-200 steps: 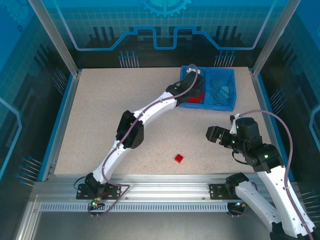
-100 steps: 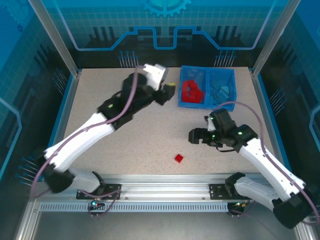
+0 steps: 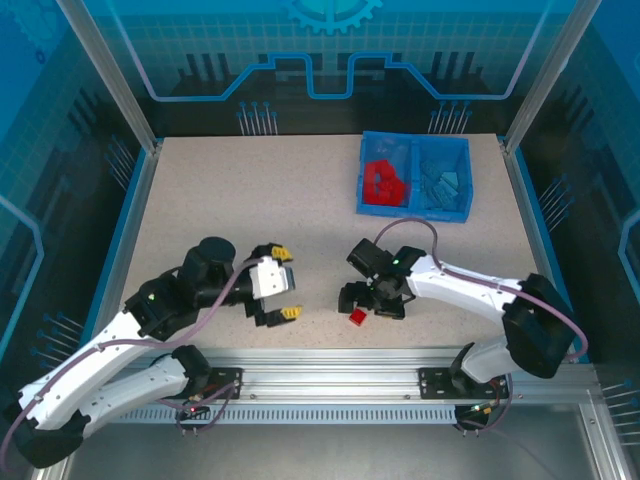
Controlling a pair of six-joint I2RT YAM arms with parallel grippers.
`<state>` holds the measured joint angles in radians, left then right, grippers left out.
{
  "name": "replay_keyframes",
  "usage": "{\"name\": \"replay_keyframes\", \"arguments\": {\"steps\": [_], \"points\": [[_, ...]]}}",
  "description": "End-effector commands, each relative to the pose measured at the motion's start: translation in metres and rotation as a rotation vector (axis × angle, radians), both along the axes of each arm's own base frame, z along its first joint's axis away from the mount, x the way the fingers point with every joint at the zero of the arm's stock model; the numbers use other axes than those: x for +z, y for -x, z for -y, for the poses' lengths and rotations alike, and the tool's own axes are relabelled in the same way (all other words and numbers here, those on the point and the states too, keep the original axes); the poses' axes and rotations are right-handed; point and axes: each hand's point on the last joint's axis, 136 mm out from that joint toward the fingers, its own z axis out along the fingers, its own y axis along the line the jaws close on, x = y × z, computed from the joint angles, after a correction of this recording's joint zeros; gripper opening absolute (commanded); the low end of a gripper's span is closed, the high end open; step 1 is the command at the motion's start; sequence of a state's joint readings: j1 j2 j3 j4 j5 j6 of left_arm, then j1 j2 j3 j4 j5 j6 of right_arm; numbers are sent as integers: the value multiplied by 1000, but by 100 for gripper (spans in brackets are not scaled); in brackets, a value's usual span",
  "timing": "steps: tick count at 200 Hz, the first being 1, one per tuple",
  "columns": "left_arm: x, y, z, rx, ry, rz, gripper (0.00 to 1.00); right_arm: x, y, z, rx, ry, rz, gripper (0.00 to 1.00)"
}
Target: Sort the legos into containers by color
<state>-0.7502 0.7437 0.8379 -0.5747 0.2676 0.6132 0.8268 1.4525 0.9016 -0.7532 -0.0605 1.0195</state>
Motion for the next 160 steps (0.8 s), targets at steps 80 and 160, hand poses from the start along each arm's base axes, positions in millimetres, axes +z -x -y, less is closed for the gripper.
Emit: {"name": "replay_keyframes", "arguments": {"steps": [80,160], "points": [[-73,20,2,-160,-77,14,99,-40,-4,-11,-176,71,-115,61],[-64,10,11,-128,-2,41,99,-8,-23,7,-165,107,24,27]]}}
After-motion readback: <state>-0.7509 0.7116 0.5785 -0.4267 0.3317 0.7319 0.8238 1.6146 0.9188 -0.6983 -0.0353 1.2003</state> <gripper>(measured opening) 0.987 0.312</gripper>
